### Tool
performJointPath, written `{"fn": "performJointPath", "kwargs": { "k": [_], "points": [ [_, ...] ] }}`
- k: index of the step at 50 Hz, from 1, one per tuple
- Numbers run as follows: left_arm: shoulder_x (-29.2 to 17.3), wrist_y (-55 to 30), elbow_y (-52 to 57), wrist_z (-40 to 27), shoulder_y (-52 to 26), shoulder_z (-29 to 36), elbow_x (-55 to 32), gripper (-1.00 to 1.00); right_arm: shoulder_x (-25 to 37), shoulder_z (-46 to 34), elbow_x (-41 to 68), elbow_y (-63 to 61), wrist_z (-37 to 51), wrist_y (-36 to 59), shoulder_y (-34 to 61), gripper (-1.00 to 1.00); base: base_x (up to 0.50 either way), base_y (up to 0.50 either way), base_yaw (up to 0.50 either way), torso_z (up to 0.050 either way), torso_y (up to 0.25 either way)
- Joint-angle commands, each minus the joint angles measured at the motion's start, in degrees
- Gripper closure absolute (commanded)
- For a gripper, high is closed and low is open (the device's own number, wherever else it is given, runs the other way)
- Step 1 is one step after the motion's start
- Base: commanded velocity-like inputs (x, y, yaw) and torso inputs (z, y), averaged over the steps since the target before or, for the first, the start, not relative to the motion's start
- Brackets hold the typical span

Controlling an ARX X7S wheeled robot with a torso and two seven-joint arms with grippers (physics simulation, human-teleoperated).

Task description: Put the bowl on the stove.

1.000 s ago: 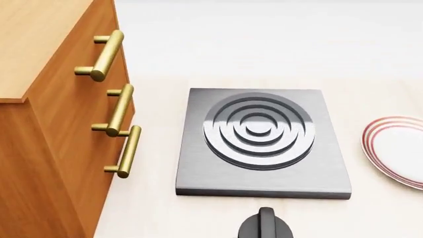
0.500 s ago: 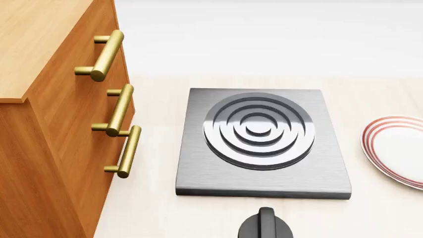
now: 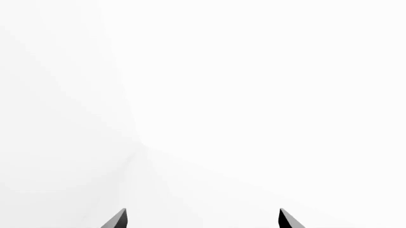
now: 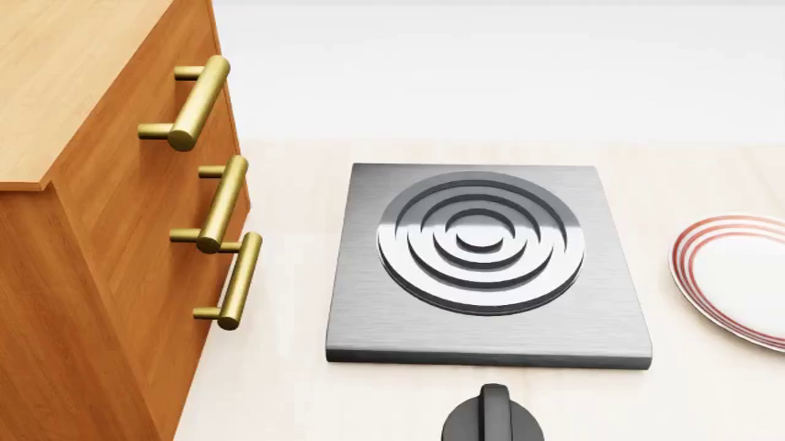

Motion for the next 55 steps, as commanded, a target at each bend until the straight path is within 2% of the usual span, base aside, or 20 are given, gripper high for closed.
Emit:
{"fn": "performJointPath", "kwargs": {
  "k": [1, 21, 55],
  "points": [
    [-0.1, 0.6, -0.2, 0.1, 0.4, 0.3, 0.4, -1.00, -0.6, 5.1, -1.8, 0.9, -3.6, 0.3, -8.7, -1.00, 0.00, 0.00, 0.00, 0.000, 0.000],
    [-0.1, 1.5, -0.3, 0.2, 1.3, 0.9, 0.7, -1.00, -2.6, 6.1, -3.1, 1.4, -3.2, -2.7, -12.5, -1.00, 0.00, 0.00, 0.00, 0.000, 0.000],
    [-0.6, 2.2, -0.6, -0.3, 1.3, 2.1, 0.8, -1.00, -1.2, -16.3, -5.0, 7.6, 6.8, -11.9, -6.7, -1.00, 0.00, 0.00, 0.00, 0.000, 0.000]
  ]
}}
